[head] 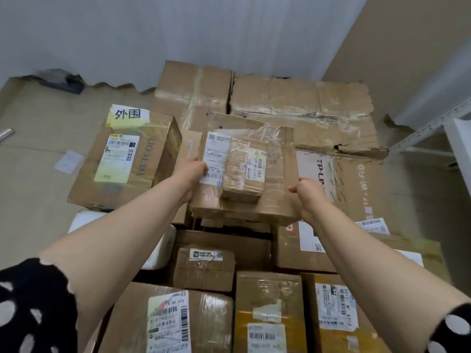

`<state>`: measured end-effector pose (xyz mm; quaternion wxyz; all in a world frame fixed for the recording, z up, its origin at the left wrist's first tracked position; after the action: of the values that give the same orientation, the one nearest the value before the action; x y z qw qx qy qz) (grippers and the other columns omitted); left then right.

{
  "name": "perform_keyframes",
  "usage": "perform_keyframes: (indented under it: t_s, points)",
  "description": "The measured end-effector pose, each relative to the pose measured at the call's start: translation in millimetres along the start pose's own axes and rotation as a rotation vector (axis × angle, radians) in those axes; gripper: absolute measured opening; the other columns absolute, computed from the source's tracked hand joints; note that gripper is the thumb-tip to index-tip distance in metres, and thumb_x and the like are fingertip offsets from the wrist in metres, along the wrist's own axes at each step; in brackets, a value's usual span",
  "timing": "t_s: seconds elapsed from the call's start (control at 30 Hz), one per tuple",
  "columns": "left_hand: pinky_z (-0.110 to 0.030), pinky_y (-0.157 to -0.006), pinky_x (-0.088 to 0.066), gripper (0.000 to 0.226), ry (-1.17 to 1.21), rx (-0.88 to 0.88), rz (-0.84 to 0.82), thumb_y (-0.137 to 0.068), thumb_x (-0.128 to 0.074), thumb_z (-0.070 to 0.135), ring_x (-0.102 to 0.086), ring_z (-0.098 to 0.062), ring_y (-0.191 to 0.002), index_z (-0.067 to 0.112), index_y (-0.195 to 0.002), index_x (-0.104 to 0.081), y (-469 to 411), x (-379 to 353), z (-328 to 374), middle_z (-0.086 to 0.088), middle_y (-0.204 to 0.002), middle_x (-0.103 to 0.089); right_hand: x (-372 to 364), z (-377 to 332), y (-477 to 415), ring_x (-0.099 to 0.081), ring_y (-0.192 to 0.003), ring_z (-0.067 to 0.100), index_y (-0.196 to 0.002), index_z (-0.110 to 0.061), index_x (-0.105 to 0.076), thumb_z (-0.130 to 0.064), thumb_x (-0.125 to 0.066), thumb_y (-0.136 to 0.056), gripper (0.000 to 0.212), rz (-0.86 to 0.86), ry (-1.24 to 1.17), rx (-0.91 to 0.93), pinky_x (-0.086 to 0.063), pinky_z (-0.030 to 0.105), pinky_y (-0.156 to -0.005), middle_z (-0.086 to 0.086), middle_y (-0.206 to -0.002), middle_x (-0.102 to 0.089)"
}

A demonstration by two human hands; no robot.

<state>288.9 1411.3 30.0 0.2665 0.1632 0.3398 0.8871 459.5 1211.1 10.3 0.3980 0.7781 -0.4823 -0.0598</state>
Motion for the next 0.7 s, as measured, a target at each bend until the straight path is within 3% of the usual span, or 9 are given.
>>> perform_keyframes:
  t_s: [0.1, 0.17, 0.27, 0.37, 0.5, 0.63, 0.7]
  points:
    - [-0.031, -0.062, -0.053, 0.047, -0.017, -0.021, 0.004, -0.091, -0.041, -0.012, -0.064, -0.021, -0.079, 0.009, -0.131, -0.054, -24.2, 0.5, -8.2, -0.010, -0.106, -0.064, -13.7, 9.4, -18.4, -0.055, -0.112, 0.034, -0.116, -0.005, -0.061, 0.004, -0.050, -0.077, 0.041, 0.011, -0.024, -0.017, -0.045, 0.049, -0.099, 0.014, -0.119, -0.061]
    - [-0.030, -0.061, -0.051, 0.047, -0.034, -0.036, 0.030, -0.091, -0.042, -0.012, -0.062, -0.023, -0.086, 0.008, -0.132, -0.053, -35.2, 3.4, -10.1, -0.010, -0.114, -0.064, -21.0, 7.9, -21.9, -0.053, -0.111, 0.032, -0.096, -0.005, -0.063, 0.006, -0.049, -0.081, 0.024, 0.032, -0.032, -0.026, -0.044, 0.046, -0.099, 0.010, -0.112, -0.059]
    - [-0.028, -0.059, -0.051, 0.045, -0.037, -0.047, 0.077, -0.092, -0.046, -0.010, -0.062, -0.022, -0.086, 0.006, -0.133, -0.053, -46.3, 10.1, -11.0, -0.011, -0.119, -0.063, -32.8, 2.8, -29.3, -0.043, -0.107, 0.025, -0.083, -0.008, -0.053, 0.006, -0.050, -0.086, 0.014, 0.045, -0.037, -0.033, -0.037, 0.040, -0.096, 0.006, -0.108, -0.047]
    - [-0.023, -0.051, -0.052, 0.042, -0.022, -0.082, 0.106, -0.090, -0.045, -0.012, -0.063, -0.016, -0.075, 0.006, -0.125, -0.059, -53.5, 15.0, -9.3, -0.010, -0.109, -0.065, -41.6, -9.6, -35.8, -0.043, -0.103, 0.024, -0.091, -0.006, -0.058, 0.006, -0.054, -0.084, 0.014, 0.054, -0.011, 0.030, -0.036, 0.034, -0.088, 0.007, -0.105, -0.049]
    - [-0.025, -0.057, -0.051, 0.040, -0.022, -0.111, 0.101, -0.090, -0.045, -0.012, -0.063, -0.015, -0.075, 0.008, -0.121, -0.062, -60.7, 14.5, -9.0, -0.009, -0.108, -0.066, -44.3, -14.7, -44.6, -0.046, -0.102, 0.025, -0.100, -0.003, -0.062, 0.004, -0.055, -0.083, 0.020, 0.058, 0.022, 0.063, -0.039, 0.034, -0.088, 0.008, -0.102, -0.052]
    - [-0.027, -0.068, -0.052, 0.043, -0.110, -0.126, 0.109, -0.090, -0.048, -0.009, -0.061, -0.016, -0.081, 0.013, -0.126, -0.059, -65.7, 8.3, -15.6, -0.003, -0.107, -0.064, -46.2, -2.2, -54.1, -0.043, -0.108, 0.023, -0.114, -0.003, -0.058, 0.004, -0.053, -0.084, 0.031, 0.042, 0.025, 0.038, -0.036, 0.035, -0.093, 0.006, -0.113, -0.050]
    - [-0.025, -0.065, -0.049, 0.039, -0.143, -0.126, 0.105, -0.091, -0.052, -0.005, -0.059, -0.014, -0.080, 0.012, -0.125, -0.059, -67.2, 5.4, -20.2, 0.001, -0.099, -0.062, -46.0, 2.6, -56.9, -0.043, -0.114, 0.023, -0.122, -0.002, -0.055, 0.004, -0.053, -0.084, 0.038, 0.046, 0.026, 0.036, -0.033, 0.032, -0.091, 0.009, -0.123, -0.051]
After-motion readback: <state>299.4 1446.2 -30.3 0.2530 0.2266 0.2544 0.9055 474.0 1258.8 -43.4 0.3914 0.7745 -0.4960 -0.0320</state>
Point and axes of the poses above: each hand's wrist, its own y-axis away from the middle knuckle, its own x-axis out of the back of the hand, z = x × y, the point moved 5 cm from there along -y, towards the middle knuckle
